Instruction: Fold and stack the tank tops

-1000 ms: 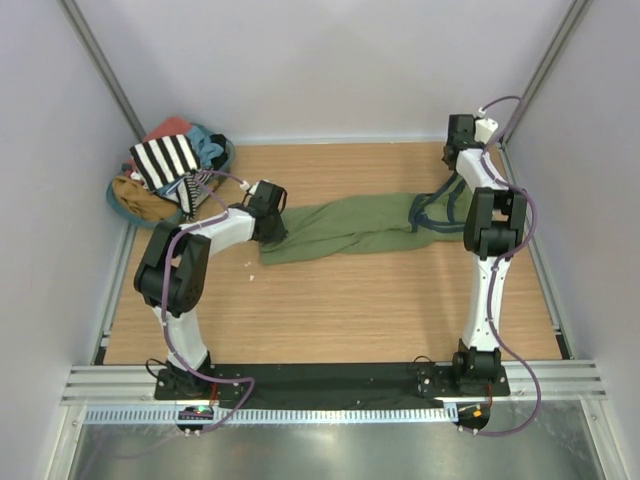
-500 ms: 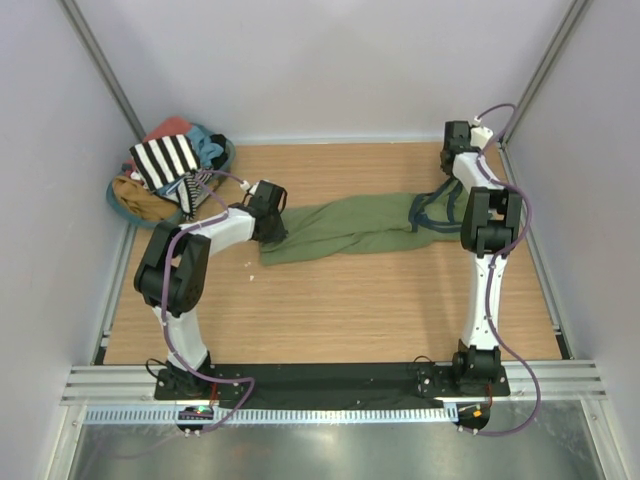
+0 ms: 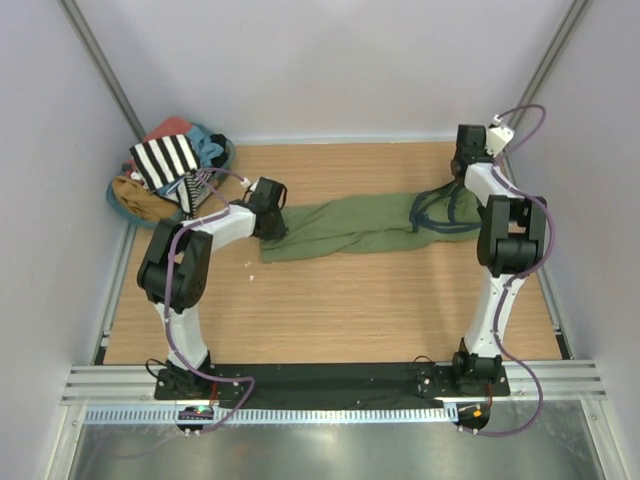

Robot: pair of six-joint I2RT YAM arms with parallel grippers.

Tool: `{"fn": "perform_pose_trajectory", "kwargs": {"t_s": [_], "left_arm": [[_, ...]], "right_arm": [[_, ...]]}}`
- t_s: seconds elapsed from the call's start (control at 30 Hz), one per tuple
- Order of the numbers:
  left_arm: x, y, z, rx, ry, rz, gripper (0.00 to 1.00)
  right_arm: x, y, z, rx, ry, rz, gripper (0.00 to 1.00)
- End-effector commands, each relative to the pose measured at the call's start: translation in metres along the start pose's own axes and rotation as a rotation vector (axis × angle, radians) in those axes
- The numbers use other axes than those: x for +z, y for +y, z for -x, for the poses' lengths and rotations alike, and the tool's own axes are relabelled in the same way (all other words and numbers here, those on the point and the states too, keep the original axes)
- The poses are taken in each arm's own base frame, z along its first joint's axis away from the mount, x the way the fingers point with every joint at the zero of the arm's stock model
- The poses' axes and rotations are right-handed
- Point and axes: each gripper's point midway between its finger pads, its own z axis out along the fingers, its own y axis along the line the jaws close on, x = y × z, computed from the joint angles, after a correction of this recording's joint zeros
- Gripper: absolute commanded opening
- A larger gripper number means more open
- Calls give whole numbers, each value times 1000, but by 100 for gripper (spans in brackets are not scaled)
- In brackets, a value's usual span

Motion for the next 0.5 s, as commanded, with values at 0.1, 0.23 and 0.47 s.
{"fn": "perform_pose_trajectory", "kwargs": {"t_s": [0.1, 0.23, 0.47], "left_arm": [[19, 21, -20, -18, 68, 67, 18], [22, 27, -20, -27, 68, 86, 17], [24, 34, -19, -38, 62, 105, 16]], "right_arm": [[-17, -29, 23, 203, -105, -18, 1], [-20, -49, 17, 319, -133, -25, 2], [-13, -84, -4, 415, -97, -45, 9]]}}
